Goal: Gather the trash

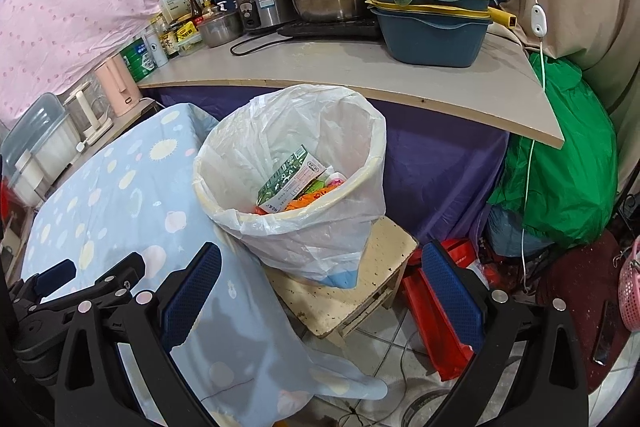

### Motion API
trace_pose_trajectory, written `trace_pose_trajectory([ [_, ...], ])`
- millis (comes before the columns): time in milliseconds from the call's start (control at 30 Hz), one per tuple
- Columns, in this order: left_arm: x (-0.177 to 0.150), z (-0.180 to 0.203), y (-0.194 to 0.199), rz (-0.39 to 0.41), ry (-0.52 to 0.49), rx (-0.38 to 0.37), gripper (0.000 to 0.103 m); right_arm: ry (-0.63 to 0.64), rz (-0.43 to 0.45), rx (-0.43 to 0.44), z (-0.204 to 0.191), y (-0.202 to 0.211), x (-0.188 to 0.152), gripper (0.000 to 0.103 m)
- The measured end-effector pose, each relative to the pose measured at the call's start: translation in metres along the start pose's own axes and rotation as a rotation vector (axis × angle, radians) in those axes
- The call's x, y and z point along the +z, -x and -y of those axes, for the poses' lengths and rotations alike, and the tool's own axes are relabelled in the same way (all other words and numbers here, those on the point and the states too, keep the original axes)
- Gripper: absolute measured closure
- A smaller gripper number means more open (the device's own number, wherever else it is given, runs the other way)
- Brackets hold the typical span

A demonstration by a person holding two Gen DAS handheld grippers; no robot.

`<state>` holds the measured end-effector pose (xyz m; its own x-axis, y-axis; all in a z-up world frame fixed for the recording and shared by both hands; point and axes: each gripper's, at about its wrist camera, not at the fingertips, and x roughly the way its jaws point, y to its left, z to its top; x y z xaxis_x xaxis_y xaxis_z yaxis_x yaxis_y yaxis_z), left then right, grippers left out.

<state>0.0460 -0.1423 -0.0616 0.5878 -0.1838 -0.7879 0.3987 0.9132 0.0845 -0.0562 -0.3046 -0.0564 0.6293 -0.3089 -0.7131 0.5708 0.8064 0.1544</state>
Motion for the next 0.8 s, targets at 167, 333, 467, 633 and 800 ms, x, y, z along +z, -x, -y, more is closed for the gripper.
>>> trace_pose_trajectory([
  [167,-0.004,0.0027,0.0016,0.009,-0.003,0.014,0.009,0.001,-0.001,0.0,0.0,0.0006,-0.0008,0.006],
  [333,-0.0046,0.0025,0.0026,0.009,0.0,0.02,0.009,0.002,0.001,-0.008,0.0035,0.0033,-0.0041,0.006],
  [467,-0.0048,0.0009,0.0038,0.009,0.009,0.021,0.009,0.002,0.001,-0.009,0.0048,0.0043,-0.0045,0.006],
  [633,-0.0056,0.0015,0.0053,0.011,0.007,0.022,0.009,0.002,0.0,-0.008,0.0053,0.0047,-0.0047,0.006],
  [800,-0.0066,0.0026,0.0049,0.005,0.003,0.021,0.009,0.006,-0.002,-0.008,0.0054,0.0058,-0.0062,0.006],
])
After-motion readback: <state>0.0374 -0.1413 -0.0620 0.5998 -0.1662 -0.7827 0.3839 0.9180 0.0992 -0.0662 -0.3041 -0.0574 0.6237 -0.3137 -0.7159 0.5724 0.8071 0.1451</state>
